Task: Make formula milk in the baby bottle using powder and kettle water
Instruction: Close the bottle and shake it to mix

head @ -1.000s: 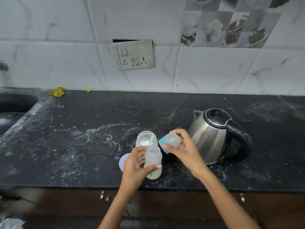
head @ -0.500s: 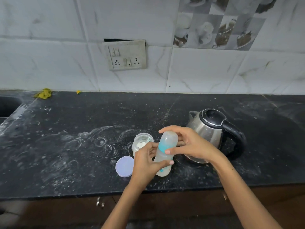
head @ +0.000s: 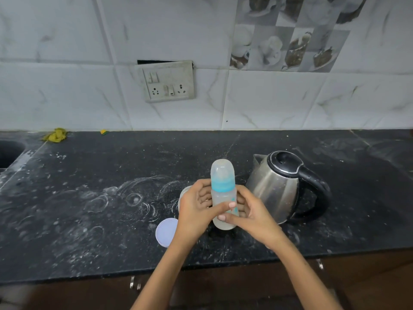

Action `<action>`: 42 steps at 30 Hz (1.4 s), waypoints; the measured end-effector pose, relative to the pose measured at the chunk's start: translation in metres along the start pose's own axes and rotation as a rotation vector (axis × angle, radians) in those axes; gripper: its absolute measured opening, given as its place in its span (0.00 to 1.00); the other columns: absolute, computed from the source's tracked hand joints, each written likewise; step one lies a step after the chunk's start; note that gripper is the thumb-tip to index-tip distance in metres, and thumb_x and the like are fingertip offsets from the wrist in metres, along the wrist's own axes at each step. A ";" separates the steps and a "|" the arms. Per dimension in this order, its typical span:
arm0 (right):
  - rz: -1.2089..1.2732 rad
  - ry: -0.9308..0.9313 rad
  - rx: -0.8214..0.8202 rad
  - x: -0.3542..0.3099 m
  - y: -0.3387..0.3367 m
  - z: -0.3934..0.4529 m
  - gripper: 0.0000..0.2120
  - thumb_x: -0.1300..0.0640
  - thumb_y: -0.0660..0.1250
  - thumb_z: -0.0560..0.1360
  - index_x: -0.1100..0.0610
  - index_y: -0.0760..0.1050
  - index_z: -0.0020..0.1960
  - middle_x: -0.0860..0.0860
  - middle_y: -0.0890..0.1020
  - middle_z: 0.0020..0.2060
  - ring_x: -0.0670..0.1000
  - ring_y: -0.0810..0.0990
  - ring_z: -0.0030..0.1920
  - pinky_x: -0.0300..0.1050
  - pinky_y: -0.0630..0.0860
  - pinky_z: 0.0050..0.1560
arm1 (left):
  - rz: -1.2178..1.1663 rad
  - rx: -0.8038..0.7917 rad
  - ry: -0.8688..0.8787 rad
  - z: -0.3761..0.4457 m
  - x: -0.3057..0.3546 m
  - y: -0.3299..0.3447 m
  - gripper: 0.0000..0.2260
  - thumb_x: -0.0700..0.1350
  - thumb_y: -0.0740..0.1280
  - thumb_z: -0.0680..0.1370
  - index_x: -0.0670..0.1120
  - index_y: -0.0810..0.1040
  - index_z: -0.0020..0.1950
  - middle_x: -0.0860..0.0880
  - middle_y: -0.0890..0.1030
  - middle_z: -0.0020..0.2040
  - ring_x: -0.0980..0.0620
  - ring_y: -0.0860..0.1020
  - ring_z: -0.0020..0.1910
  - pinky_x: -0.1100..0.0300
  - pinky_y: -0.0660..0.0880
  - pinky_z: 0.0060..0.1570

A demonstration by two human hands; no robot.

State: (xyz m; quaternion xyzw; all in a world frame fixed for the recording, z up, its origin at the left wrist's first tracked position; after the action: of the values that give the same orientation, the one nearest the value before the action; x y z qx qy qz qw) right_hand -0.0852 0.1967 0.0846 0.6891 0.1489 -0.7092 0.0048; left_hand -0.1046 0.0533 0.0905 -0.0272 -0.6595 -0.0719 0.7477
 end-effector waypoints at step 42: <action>0.163 -0.058 0.087 -0.021 -0.014 -0.008 0.22 0.58 0.73 0.71 0.50 0.77 0.63 0.50 0.86 0.53 0.49 0.84 0.54 0.41 0.80 0.51 | -0.121 -0.219 0.140 0.041 0.046 0.017 0.25 0.41 0.79 0.66 0.46 0.76 0.61 0.46 0.84 0.54 0.47 0.83 0.52 0.56 0.81 0.47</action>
State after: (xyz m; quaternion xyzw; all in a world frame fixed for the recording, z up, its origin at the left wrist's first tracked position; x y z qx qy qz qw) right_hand -0.0793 0.2075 0.1075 0.6776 0.0613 -0.7320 0.0372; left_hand -0.1370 0.0727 0.1421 -0.0639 -0.5945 -0.1903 0.7787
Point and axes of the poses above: each hand's wrist, its own z-axis towards the middle knuckle, its own y-axis out of the palm, x = y × z, the point moved 6 cm from there along z, towards the middle knuckle
